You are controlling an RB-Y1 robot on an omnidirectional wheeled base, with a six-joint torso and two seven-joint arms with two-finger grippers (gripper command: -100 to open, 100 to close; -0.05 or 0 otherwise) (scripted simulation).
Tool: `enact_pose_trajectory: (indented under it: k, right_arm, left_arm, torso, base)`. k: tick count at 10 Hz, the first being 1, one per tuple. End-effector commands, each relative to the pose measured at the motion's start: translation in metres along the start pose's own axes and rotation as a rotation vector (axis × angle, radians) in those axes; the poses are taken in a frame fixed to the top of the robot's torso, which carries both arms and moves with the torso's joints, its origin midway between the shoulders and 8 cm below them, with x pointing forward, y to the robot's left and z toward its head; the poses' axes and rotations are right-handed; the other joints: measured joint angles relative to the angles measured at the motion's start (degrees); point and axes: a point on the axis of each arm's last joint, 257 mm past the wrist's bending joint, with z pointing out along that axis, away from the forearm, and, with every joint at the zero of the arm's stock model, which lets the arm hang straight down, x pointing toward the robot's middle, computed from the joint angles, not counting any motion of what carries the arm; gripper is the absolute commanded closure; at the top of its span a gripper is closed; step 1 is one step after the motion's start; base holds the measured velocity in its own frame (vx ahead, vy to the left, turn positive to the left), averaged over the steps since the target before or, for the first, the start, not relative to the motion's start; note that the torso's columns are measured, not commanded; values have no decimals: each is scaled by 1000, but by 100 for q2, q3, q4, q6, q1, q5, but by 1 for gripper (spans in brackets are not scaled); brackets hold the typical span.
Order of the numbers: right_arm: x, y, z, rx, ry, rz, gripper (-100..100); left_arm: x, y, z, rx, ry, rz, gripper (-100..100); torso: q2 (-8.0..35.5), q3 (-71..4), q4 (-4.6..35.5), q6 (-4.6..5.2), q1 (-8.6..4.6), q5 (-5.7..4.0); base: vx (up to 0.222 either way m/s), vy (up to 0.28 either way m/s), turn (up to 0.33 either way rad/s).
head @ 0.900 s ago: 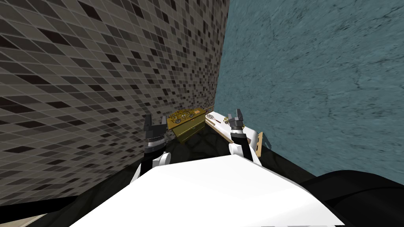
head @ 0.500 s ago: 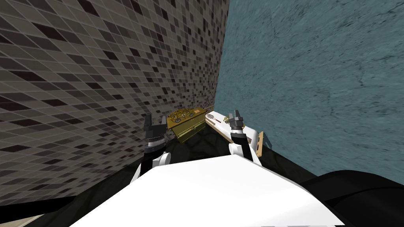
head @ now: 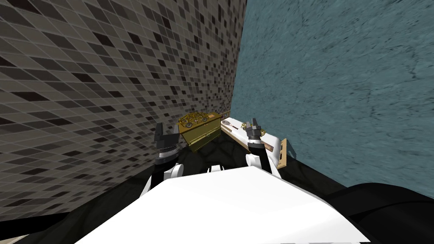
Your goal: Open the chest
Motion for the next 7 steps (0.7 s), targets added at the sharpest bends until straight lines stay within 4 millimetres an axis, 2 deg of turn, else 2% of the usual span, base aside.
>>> enact_pose_trajectory:
  k: [1,3,7]
  right_arm:
    - [0,0,0,0,0,0,0]
    - [0,0,0,1,0,0,0]
    - [0,0,0,1,0,0,0]
  left_arm:
    - [-1,9,-4,-12,23,5,-100]
    - [-6,21,-9,-24,35,7,-100]
    - [-20,43,-19,-41,33,5,-100]
  torso:
    - [423,-846,423,0,0,0]
    - [646,-1367,661,0,0,0]
    - [689,-1384,691,0,-5,-2]
  base:
    - [55,-12,12]
    - [101,-17,14]
    - [113,-39,14]
